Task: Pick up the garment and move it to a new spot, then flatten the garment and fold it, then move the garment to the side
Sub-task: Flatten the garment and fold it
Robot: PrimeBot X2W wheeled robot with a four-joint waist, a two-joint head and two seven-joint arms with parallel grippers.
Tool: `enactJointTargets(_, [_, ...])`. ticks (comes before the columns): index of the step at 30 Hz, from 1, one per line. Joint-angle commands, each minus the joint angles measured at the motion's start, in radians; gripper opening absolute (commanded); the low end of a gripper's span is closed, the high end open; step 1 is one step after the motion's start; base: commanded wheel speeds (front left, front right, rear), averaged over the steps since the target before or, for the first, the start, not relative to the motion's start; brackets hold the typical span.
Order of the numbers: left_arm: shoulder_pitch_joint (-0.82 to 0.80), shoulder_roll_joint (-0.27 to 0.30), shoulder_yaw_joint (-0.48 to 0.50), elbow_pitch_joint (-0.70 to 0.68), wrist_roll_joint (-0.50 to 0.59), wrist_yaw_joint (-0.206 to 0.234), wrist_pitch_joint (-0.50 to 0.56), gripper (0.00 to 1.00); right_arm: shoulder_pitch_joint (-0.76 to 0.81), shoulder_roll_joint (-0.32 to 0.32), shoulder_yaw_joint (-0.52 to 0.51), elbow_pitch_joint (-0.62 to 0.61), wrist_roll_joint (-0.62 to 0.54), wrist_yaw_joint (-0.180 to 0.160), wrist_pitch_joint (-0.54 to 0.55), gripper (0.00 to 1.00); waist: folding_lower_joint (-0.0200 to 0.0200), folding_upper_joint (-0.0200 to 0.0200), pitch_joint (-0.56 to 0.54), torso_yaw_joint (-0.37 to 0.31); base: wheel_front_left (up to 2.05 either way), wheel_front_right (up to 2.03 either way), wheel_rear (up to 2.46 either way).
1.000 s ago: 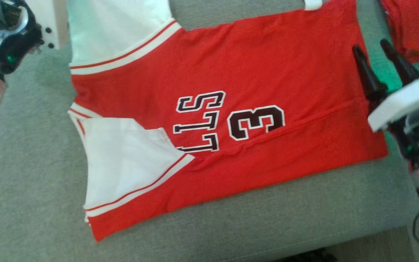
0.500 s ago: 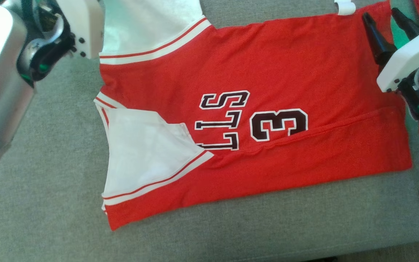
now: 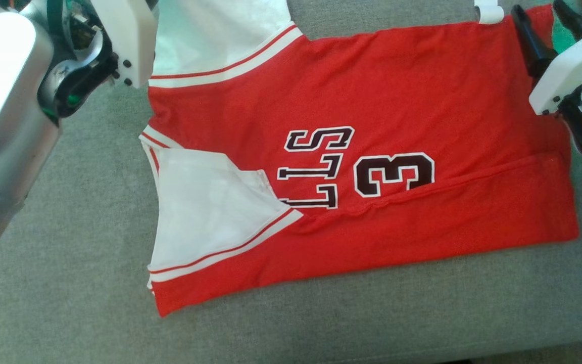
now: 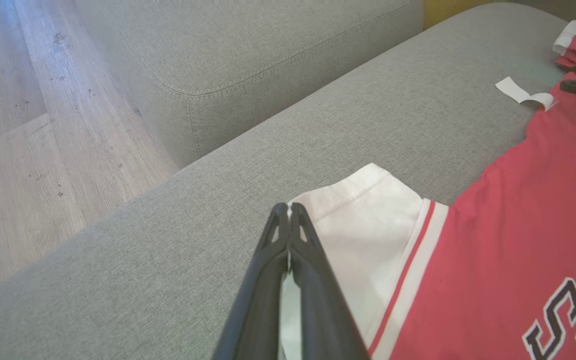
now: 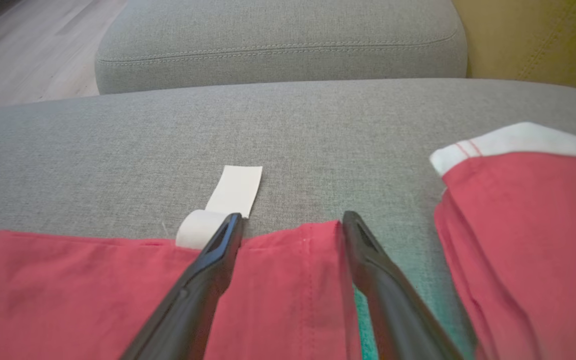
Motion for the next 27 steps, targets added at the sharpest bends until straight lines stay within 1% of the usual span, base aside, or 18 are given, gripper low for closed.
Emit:
enactJointTargets(1, [-0.05,0.041,0.034,-0.02,-0.007,-0.001,-0.014,0.0,-0.013,-0.014,0.017,-0.011,0.015,-0.001,-0.009,0.98,0.0,0.0,-0.001,0.002,0.0,0.0,0.0])
enactJointTargets(2, [-0.049,0.041,0.032,-0.019,-0.008,-0.001,-0.016,0.0,-0.017,-0.014,0.023,-0.005,0.018,-0.001,-0.011,0.95,0.0,0.0,-0.002,0.003,0.0,0.0,0.0])
enactJointTargets(3, [-0.049,0.041,0.03,-0.017,-0.01,-0.001,-0.019,0.0,-0.02,-0.015,0.029,0.001,0.022,-0.001,-0.011,0.86,0.0,0.0,-0.002,0.004,0.0,0.0,0.0])
enactJointTargets(4, [-0.049,0.042,0.028,-0.016,-0.011,-0.001,-0.021,0.0,-0.023,-0.016,0.035,0.007,0.026,-0.001,-0.011,0.8,0.0,0.0,-0.003,0.005,0.0,0.0,0.0])
enactJointTargets(6, [-0.05,0.042,0.024,-0.013,-0.014,-0.001,-0.025,0.0,-0.029,-0.019,0.045,0.019,0.03,-0.001,-0.013,0.76,0.0,0.0,-0.004,0.008,0.0,0.0,0.0])
enactJointTargets(7, [-0.051,0.043,0.022,-0.011,-0.015,-0.001,-0.028,0.0,-0.032,-0.02,0.05,0.025,0.032,-0.001,-0.013,0.77,0.0,0.0,-0.005,0.009,0.0,0.0,0.0])
enactJointTargets(8, [-0.052,0.043,0.021,-0.01,-0.017,-0.001,-0.03,0.0,-0.034,-0.022,0.055,0.031,0.034,-0.001,-0.015,0.75,0.0,0.0,-0.005,0.01,0.0,0.0,0.0])
enactJointTargets(9, [-0.052,0.043,0.019,-0.009,-0.018,-0.001,-0.032,0.0,-0.036,-0.022,0.058,0.036,0.036,-0.001,-0.018,0.68,0.0,0.0,-0.006,0.011,0.0,0.0,0.0])
enactJointTargets(10, [-0.053,0.044,0.017,-0.007,-0.019,-0.002,-0.035,0.0,-0.038,-0.024,0.063,0.041,0.038,-0.001,-0.021,0.49,0.0,0.0,-0.007,0.013,0.0,0.0,0.0])
enactJointTargets(11, [-0.053,0.045,0.015,-0.006,-0.02,-0.002,-0.038,0.0,-0.04,-0.025,0.067,0.045,0.039,-0.001,-0.023,0.43,0.0,0.0,-0.008,0.013,0.0,0.0,0.0])
enactJointTargets(12, [-0.054,0.045,0.013,-0.004,-0.021,-0.002,-0.04,0.0,-0.041,-0.025,0.071,0.048,0.042,-0.001,-0.027,0.34,0.0,0.0,-0.009,0.014,0.0,0.0,0.0])
enactJointTargets(13, [-0.055,0.046,0.011,-0.003,-0.02,-0.002,-0.043,0.0,-0.043,-0.026,0.076,0.051,0.043,-0.001,-0.03,0.12,0.0,0.0,-0.009,0.015,0.0,0.0,0.0])
enactJointTargets(14, [-0.055,0.048,0.009,-0.001,-0.019,-0.002,-0.047,0.0,-0.046,-0.028,0.08,0.054,0.045,-0.001,-0.033,0.0,0.0,0.0,-0.01,0.016,0.0,0.0,0.0])
enactJointTargets(20, [-0.065,0.061,-0.008,0.01,0.017,-0.002,-0.095,0.0,-0.065,-0.035,0.092,0.084,0.041,-0.001,-0.07,0.0,0.0,0.0,-0.017,0.02,0.0,0.0,0.0])
enactJointTargets(26, [-0.094,0.076,-0.019,0.03,0.091,-0.002,-0.219,0.0,-0.095,-0.035,0.068,0.103,0.063,-0.001,-0.133,0.0,0.0,0.0,-0.026,0.025,0.0,0.0,0.0])
enactJointTargets(27, [-0.094,0.076,-0.019,0.03,0.091,-0.002,-0.219,0.0,-0.095,-0.035,0.068,0.103,0.063,-0.001,-0.133,0.0,0.0,0.0,-0.026,0.025,0.0,0.0,0.0])
